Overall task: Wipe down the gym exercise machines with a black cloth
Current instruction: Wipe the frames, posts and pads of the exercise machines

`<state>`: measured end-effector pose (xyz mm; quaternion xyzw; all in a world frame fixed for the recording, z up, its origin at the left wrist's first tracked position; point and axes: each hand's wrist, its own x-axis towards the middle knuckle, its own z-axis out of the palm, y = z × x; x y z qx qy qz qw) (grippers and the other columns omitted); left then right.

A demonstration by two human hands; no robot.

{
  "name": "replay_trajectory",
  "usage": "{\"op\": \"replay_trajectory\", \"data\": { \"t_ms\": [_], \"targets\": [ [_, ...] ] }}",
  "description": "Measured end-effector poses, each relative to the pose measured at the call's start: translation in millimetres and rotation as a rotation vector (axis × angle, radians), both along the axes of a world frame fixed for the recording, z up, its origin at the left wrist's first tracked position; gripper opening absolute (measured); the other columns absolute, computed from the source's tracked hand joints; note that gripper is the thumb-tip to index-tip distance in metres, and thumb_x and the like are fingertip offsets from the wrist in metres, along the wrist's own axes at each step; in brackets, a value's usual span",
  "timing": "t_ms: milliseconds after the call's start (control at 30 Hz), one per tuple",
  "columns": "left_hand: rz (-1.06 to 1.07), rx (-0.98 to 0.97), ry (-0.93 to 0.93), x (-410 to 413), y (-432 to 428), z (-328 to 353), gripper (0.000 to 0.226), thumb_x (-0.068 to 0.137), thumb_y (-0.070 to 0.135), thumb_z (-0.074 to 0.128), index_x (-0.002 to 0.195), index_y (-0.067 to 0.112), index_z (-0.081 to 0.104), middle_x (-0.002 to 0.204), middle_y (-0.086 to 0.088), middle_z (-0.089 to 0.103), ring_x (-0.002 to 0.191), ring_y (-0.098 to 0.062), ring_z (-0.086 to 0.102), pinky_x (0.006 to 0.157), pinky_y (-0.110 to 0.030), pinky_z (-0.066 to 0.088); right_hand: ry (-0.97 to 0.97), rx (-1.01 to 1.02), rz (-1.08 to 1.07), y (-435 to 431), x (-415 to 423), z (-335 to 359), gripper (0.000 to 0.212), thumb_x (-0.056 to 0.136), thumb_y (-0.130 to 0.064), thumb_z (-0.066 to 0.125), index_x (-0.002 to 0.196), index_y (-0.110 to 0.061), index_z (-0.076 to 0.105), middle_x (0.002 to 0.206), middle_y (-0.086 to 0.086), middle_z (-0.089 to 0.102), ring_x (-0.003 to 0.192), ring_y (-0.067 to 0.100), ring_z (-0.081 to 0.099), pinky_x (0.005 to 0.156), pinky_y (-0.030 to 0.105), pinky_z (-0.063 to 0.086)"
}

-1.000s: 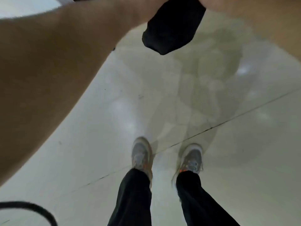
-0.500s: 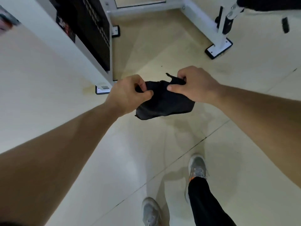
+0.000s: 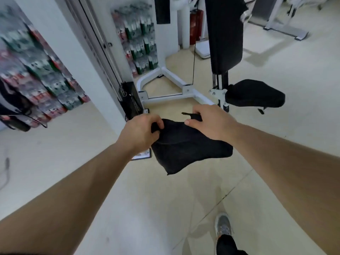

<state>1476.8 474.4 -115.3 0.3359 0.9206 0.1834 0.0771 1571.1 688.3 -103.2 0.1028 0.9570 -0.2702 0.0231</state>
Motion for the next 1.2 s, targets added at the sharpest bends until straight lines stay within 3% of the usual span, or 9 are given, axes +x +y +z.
{"op": "replay_trajectory", "data": {
  "t_ms": [100,233,433,567,800,967,1100,1200],
  "targets": [
    [0.013,0.031,0.037,5.6,4.2,60.9,0.021,0.089,0.02,0.063,0.103,0.034,0.058,0.096,0.012,0.059,0.086,-0.014,0.051,0.071,-0.029,0.039,0.051,0.081,-0.002,-1.4,8.8,62.9,0.027,0.096,-0.05,0.055,0.091,-0.024,0.051,0.073,-0.008,0.052,0.067,0.009,0.05,0.055,0.028,0.034],
    [0.013,0.055,0.08,6.5,13.1,137.1,0.019,0.093,0.024,0.06,0.109,0.033,0.054,0.09,0.008,0.059,0.078,-0.017,0.052,0.063,-0.03,0.037,0.106,0.206,-0.024,7.2,12.4,140.4,0.025,0.097,-0.054,0.049,0.091,-0.029,0.046,0.073,-0.007,0.054,0.069,0.016,0.054,0.061,0.033,0.042],
    [0.015,0.104,0.113,-4.7,30.6,237.5,0.019,0.093,0.028,0.061,0.112,0.029,0.064,0.106,0.009,0.064,0.095,-0.015,0.058,0.079,-0.032,0.05,0.194,0.312,-0.113,33.5,4.6,243.8,0.026,0.103,-0.044,0.04,0.094,-0.023,0.051,0.074,-0.003,0.056,0.069,0.019,0.055,0.066,0.038,0.05],
    [0.021,0.139,0.168,-18.4,51.7,283.5,0.022,0.095,0.029,0.061,0.116,0.025,0.065,0.108,0.009,0.061,0.092,-0.01,0.052,0.078,-0.026,0.042,0.21,0.313,-0.145,62.6,-13.4,286.3,0.023,0.105,-0.039,0.037,0.101,-0.022,0.053,0.078,-0.003,0.055,0.072,0.02,0.054,0.066,0.037,0.046],
    [0.065,0.042,0.262,-62.8,88.2,317.4,0.031,0.094,0.035,0.06,0.122,0.023,0.063,0.117,0.003,0.062,0.105,-0.018,0.058,0.084,-0.029,0.046,0.244,0.173,-0.136,118.3,-70.0,311.3,0.022,0.105,-0.032,0.039,0.105,-0.019,0.057,0.079,-0.001,0.059,0.072,0.02,0.056,0.065,0.035,0.042],
    [0.139,-0.016,0.303,-91.5,105.8,325.4,0.04,0.095,0.037,0.059,0.132,0.022,0.058,0.12,0.0,0.058,0.108,-0.021,0.057,0.085,-0.03,0.045,0.267,0.051,-0.099,142.8,-117.9,304.0,0.024,0.105,-0.027,0.036,0.121,-0.019,0.053,0.101,0.007,0.062,0.086,0.024,0.058,0.072,0.037,0.044],
    [0.201,-0.028,0.304,-125.0,116.0,321.9,0.047,0.095,0.041,0.059,0.138,0.024,0.053,0.124,-0.002,0.055,0.113,-0.023,0.055,0.091,-0.036,0.049,0.253,-0.067,-0.097,152.4,-156.5,292.5,0.025,0.105,-0.021,0.038,0.124,-0.014,0.052,0.103,0.011,0.063,0.091,0.029,0.058,0.077,0.04,0.046],
    [0.24,-0.066,0.315,-160.2,124.5,312.8,0.05,0.094,0.043,0.058,0.141,0.027,0.051,0.121,-0.002,0.051,0.113,-0.023,0.052,0.089,-0.037,0.05,0.192,-0.171,-0.132,156.1,-190.3,278.9,0.025,0.105,-0.02,0.038,0.124,-0.01,0.05,0.103,0.013,0.062,0.088,0.027,0.057,0.072,0.035,0.041]
  ]
}}
